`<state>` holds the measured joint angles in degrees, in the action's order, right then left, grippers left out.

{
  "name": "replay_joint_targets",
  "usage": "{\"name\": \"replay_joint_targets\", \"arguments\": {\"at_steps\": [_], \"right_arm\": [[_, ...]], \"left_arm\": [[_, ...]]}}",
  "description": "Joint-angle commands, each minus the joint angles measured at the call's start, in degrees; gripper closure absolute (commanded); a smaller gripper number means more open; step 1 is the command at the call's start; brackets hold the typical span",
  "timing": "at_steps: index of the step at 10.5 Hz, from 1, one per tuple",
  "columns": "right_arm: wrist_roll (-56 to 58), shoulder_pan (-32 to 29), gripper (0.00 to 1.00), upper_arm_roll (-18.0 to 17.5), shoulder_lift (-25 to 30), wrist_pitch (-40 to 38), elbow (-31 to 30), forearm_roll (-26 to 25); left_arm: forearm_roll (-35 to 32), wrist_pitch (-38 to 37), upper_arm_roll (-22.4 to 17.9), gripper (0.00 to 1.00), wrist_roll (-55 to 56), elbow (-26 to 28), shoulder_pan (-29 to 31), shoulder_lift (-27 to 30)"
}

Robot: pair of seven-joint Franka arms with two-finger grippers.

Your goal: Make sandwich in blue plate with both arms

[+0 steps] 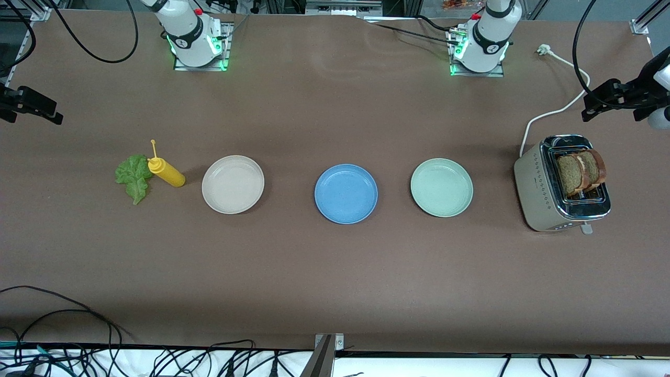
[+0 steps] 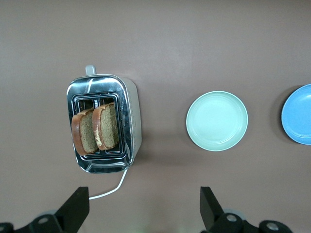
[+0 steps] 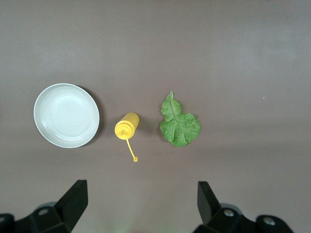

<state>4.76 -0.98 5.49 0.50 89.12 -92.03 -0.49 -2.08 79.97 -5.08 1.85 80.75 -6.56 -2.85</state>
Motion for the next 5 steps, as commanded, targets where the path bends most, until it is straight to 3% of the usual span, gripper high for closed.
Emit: {"name": "replay_joint_targets", "arguments": {"at_steps": [1, 5], "right_arm": [[-0.2, -0.2, 0.0, 0.0, -0.2, -0.6, 1.2, -0.4], [-0.2, -0.2, 0.0, 0.0, -0.2, -1.1, 1.2, -0.4]], "left_arm": [[1.2, -0.3, -0.3, 0.0, 0.3, -1.7, 0.0, -0.8], [1.3, -0.3, -0.3, 0.0, 0.3, -1.7, -0.1, -0.8]]}}
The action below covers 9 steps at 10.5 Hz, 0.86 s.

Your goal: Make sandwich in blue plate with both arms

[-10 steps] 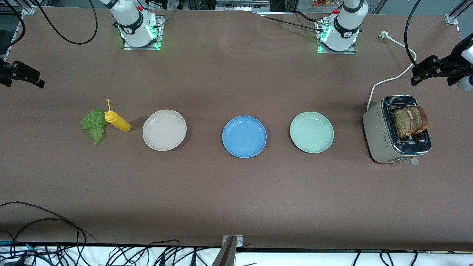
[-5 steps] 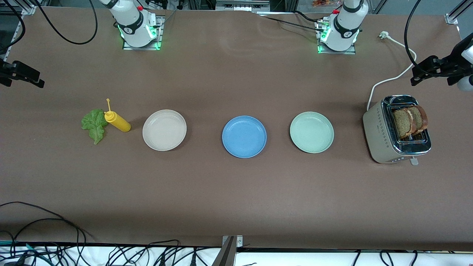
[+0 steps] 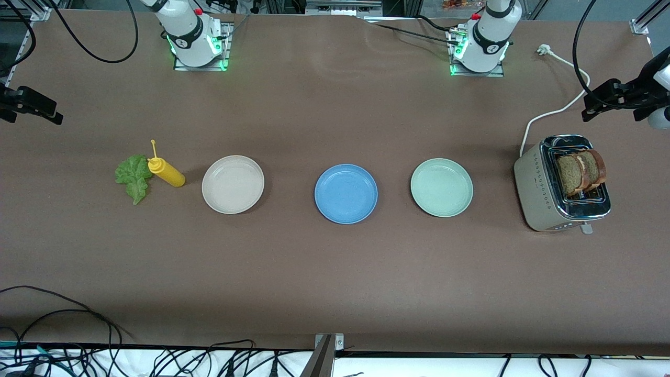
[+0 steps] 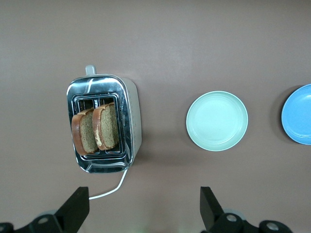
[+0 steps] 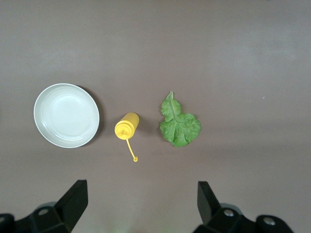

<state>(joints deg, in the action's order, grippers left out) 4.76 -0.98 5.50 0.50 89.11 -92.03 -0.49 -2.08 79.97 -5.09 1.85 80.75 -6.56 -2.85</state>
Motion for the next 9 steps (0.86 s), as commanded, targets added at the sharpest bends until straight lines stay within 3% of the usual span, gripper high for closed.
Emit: {"name": "replay_joint_targets", "arguments": {"at_steps": [1, 9], "right_arm": [[-0.2, -0.3, 0.0, 0.0, -0.2, -1.1, 1.2, -0.4], [-0.2, -0.3, 0.0, 0.0, -0.1, -1.2, 1.2, -0.5]], "left_arm": [[1.3, -0.3, -0.3, 0.0, 0.3, -1.7, -0.1, -0.8], [1.3, -0.3, -0.4, 0.0, 0.1, -1.7, 0.5, -0.8]]}}
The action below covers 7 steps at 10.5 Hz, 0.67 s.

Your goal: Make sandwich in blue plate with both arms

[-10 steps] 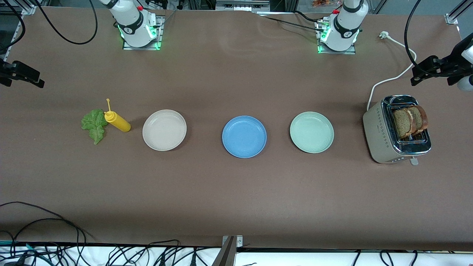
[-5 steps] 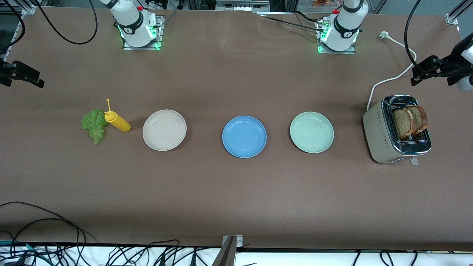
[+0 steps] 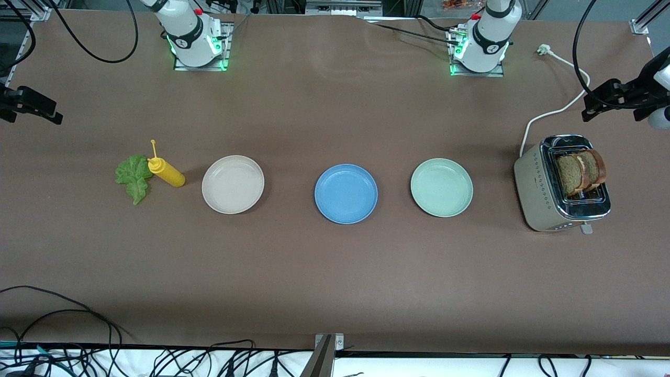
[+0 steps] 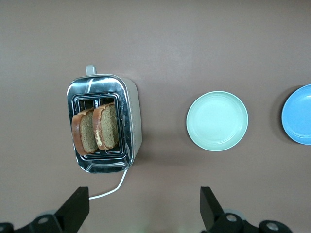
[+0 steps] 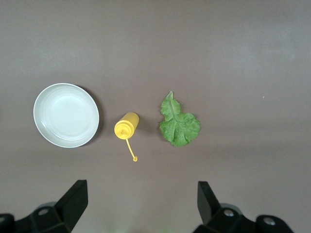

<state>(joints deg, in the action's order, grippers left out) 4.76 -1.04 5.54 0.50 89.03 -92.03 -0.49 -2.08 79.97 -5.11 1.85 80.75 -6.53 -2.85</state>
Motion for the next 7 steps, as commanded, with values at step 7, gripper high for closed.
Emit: {"name": "replay_joint_targets", "arguments": {"at_steps": [7], "right_arm": [[-0.2, -0.3, 0.0, 0.0, -0.1, -1.1, 1.2, -0.4]], "left_arm": [[0.7, -0.3, -0.2, 0.0, -0.2, -1.7, 0.1, -0.8]]}}
